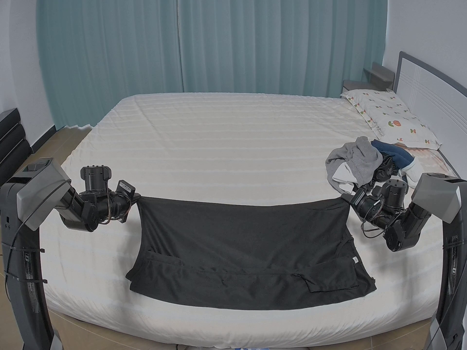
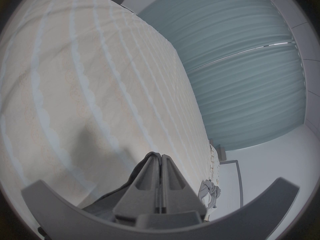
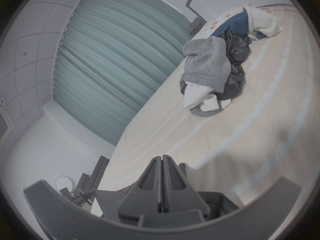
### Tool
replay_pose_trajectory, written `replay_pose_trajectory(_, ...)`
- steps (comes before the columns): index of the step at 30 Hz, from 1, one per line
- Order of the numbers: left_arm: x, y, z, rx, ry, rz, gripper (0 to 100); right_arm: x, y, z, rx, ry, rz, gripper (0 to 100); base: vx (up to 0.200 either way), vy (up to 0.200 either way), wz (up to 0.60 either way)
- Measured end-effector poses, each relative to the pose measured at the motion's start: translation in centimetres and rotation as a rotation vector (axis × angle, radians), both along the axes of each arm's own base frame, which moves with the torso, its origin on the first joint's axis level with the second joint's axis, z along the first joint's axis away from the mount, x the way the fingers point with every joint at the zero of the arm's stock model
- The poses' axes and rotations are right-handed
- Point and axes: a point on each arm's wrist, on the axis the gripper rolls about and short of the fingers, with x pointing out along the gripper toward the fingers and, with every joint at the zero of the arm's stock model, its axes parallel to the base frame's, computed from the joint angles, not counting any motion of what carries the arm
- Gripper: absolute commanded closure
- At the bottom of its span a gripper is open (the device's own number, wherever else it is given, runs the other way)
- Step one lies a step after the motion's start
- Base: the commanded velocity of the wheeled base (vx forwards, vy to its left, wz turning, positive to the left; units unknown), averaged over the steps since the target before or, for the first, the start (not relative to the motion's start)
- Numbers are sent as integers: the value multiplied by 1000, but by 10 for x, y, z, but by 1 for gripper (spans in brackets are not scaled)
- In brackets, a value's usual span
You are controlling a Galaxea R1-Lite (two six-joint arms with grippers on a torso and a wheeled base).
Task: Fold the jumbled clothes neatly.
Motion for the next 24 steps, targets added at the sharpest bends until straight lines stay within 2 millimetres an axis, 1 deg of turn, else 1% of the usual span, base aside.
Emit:
replay_pose_trajectory(7, -7, 0, -8, -1, 33, -12, 100, -10, -1, -4, 4, 39, 16, 100, 0, 0, 0)
replay_pose_trajectory(12, -13, -1, -5, 10, 36, -19, 100, -25, -4, -1, 13, 71, 45, 100, 0, 0, 0)
replay_pose_trajectory(17, -25, -2, 0, 35, 44, -34, 100, -38, -13, 6, 11, 71, 42, 100, 0, 0, 0)
replay_pose_trajectory(20, -28, -2, 6, 44, 15, -39, 100, -40, -18, 12, 10, 30, 34, 100, 0, 0, 0)
replay_pose_trajectory(24, -27, -4, 11, 45, -18, -42, 100, -36, -20, 15, 7, -9, 23, 100, 0, 0, 0)
